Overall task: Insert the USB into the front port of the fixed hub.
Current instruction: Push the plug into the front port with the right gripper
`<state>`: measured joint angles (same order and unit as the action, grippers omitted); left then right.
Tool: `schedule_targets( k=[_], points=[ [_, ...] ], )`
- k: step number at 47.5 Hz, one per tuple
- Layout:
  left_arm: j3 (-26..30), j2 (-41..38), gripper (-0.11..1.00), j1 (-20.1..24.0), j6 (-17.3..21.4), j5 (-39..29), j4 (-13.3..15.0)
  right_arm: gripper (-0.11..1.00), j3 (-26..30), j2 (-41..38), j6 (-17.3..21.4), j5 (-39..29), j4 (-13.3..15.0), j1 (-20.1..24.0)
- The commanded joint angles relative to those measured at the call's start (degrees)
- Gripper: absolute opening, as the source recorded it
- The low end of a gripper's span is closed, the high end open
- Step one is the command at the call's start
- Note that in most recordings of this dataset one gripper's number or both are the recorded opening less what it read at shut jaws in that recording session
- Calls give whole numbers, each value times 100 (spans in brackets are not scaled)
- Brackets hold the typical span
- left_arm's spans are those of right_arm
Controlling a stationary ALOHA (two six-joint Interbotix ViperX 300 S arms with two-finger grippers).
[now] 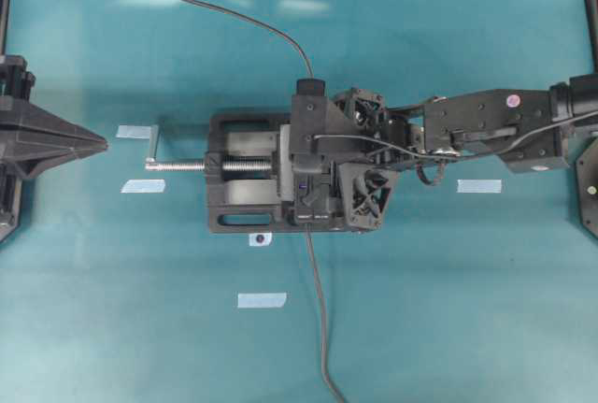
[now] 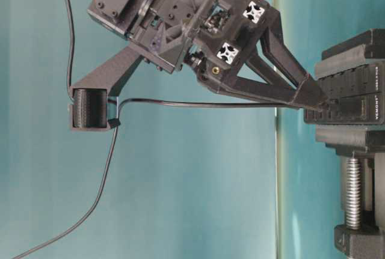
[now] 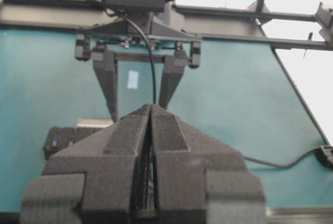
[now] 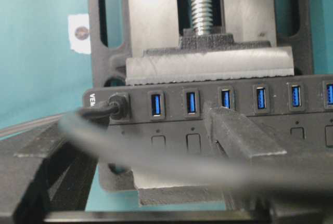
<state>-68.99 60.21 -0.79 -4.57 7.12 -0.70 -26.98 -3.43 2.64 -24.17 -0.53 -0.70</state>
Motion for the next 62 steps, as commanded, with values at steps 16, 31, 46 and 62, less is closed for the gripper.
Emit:
schedule_targets(
  k=[16,31,46,62],
  points=[
    [105,44,0,0,0,53,-9,70,70,202,70,18,-9,35],
    [97,44,0,0,0,44,-9,70,70,202,70,18,-18,44],
    [105,44,0,0,-9,53,-9,70,62,202,70,18,-88,167],
    [97,44,0,0,-18,53,-9,70,97,246,79,-62,-158,255]
  ],
)
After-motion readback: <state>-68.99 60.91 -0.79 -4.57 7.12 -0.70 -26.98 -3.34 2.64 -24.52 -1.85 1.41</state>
